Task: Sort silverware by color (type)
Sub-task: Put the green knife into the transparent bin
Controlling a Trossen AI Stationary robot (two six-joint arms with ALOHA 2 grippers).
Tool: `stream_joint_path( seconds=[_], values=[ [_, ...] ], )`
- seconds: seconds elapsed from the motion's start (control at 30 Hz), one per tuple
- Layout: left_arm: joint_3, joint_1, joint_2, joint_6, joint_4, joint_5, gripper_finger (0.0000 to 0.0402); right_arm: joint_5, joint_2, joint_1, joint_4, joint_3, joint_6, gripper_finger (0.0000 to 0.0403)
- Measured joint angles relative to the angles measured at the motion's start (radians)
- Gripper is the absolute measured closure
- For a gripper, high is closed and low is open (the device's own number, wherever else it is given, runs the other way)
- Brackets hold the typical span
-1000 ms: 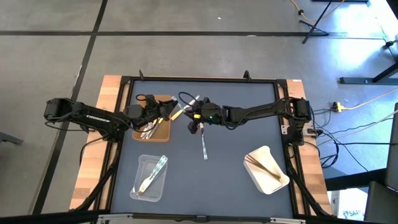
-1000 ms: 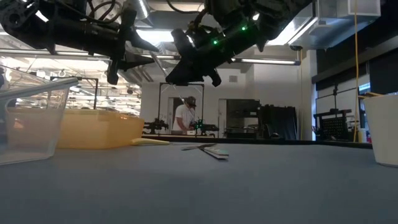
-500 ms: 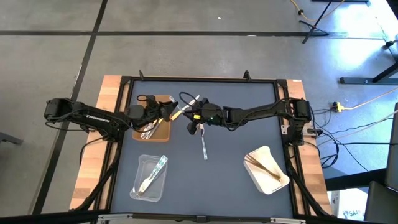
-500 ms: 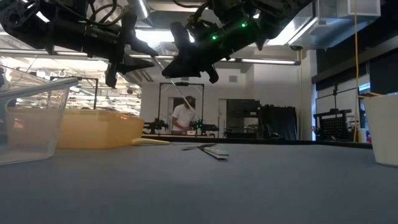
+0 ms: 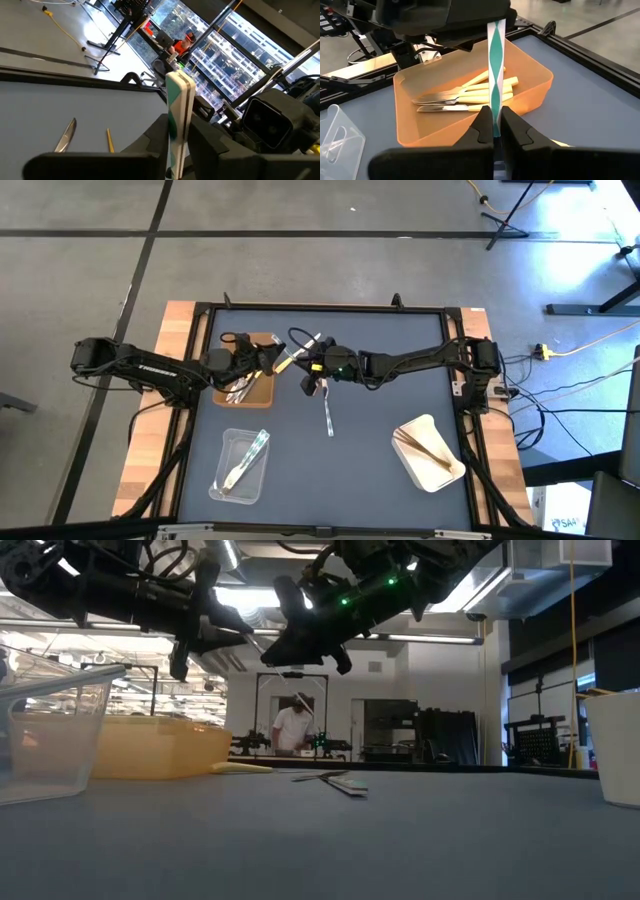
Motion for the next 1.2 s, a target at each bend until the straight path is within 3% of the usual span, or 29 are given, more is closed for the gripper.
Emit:
stream_joint_path(
  seconds=[0.17,0.43,0.97,1.2],
  values=[
    [0.0,0.0,0.0,0.0,0.007,-0.001,0.0371,0.005,0.0,0.0,0.0,0.0,0.0,0.0403],
    [0.0,0.0,0.0,0.0,0.012,-0.003,0.0373,0.001,0.0,-0.001,0.002,0.0,0.003,0.0399],
    [0.0,0.0,0.0,0.005,0.012,0.005,0.0373,-0.032,0.0,-0.001,0.004,0.0,-0.016,0.0285],
    [0.0,0.0,-0.009,0.004,0.012,0.077,0.0374,-0.03,-0.06,-0.001,-0.097,-0.001,-0.093,0.0277]
  ],
)
